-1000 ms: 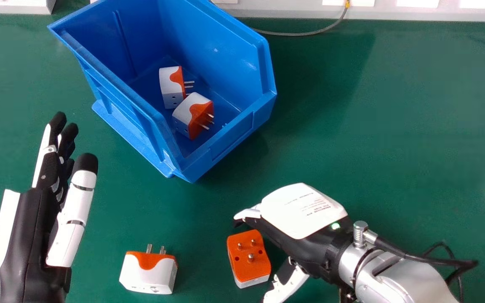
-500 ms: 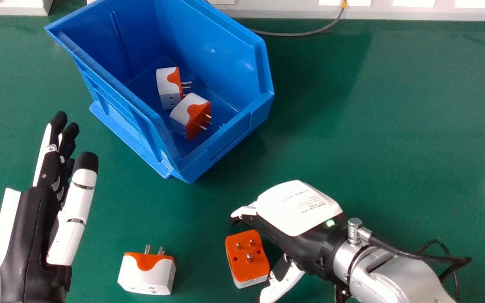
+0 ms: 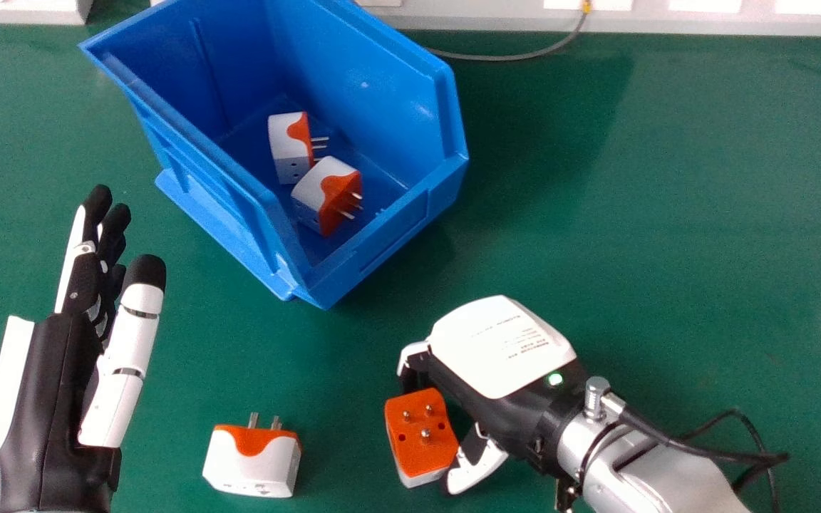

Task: Pick all objects and put in blue box

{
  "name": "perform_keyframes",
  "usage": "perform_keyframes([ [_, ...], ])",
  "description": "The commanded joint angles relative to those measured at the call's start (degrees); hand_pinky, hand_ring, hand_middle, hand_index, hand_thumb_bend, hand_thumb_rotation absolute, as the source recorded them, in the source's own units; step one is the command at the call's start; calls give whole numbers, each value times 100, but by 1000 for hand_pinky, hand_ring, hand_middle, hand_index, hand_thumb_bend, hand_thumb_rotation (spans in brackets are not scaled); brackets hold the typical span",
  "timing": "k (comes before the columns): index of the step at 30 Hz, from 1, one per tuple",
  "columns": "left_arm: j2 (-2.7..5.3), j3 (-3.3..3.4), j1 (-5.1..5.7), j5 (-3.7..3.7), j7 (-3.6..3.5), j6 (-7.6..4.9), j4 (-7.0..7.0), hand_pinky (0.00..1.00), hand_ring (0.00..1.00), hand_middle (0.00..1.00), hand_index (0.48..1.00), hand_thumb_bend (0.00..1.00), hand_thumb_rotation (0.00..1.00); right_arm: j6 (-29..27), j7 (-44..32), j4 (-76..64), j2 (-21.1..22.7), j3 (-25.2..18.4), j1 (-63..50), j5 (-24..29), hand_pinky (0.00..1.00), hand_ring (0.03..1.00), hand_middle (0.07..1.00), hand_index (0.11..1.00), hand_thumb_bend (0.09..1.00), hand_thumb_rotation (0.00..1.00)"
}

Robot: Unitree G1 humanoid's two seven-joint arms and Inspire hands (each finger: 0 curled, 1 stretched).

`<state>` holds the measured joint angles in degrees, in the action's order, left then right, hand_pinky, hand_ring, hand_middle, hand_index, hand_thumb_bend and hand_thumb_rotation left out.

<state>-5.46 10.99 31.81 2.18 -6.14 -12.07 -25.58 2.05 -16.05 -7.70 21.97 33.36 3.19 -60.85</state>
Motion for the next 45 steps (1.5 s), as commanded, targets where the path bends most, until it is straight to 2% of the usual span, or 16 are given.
perform_keyframes([
  [1,-2,6,11,-27,31,-31,-181,1000,999,980,984,421,894,-3,-55,93,52,14,-169,61,323,402,480,531,563,80],
  [3,0,5,20,-38,36,-15,-195,1000,999,980,984,419,893,-4,-44,81,62,17,-171,54,314,394,473,524,555,64],
  [7,-10,16,21,-44,22,-105,-160,1000,1000,982,988,412,898,-72,72,105,73,-5,-181,119,306,387,481,517,539,41],
  [12,31,6,28,37,30,-28,-189,1000,997,980,984,406,890,52,-191,29,88,28,-149,59,301,382,494,513,525,20],
  [15,-3,16,12,5,0,-92,-138,1000,996,979,983,404,886,12,-166,42,85,-6,-158,151,304,382,498,511,522,16],
  [18,-4,17,-2,23,-10,-81,-126,1000,996,979,983,401,885,-14,-73,65,95,-1,-163,119,307,382,501,510,519,13],
  [20,-7,11,-19,44,-28,-116,-112,1000,996,979,984,397,890,25,-101,60,75,-7,-173,141,308,381,505,510,516,8],
  [22,-19,11,-24,4,-26,-137,-105,1000,996,980,985,394,891,30,-94,58,74,-8,-175,140,309,381,506,509,515,6],
  [25,-25,17,0,-27,-16,-75,-140,1000,995,981,987,396,892,9,-59,49,94,2,-184,110,308,379,507,509,513,4],
  [28,-37,27,2,7,-41,-123,-102,1000,997,984,989,395,898,0,-44,39,93,-7,-195,135,308,378,506,509,512,2],
  [30,-34,29,3,-13,-24,-117,-96,1000,998,984,988,396,900,-4,-20,42,92,-13,-197,138,308,378,506,509,511,2],
  [32,-42,23,13,-2,-30,-65,-140,1000,998,984,988,396,901,19,11,39,81,-14,-207,111,308,378,506,509,511,1],
  [35,-32,23,9,-13,-14,-97,-139,1000,997,986,989,393,903,41,-4,22,82,-12,-207,95,307,378,507,508,511,0],
  [37,-12,22,-3,8,-3,-126,-108,1000,997,986,989,391,899,87,-86,-16,73,-16,-202,95,307,378,508,508,511,0],
  [42,-21,27,-28,33,-17,-128,-76,1000,996,985,988,394,891,116,-43,-96,50,-63,-230,111,308,378,509,509,510,0],
  [45,-24,24,-30,52,-24,-79,-104,1000,996,984,987,400,890,78,62,-154,71,-92,-249,121,307,377,508,511,510,0],
])
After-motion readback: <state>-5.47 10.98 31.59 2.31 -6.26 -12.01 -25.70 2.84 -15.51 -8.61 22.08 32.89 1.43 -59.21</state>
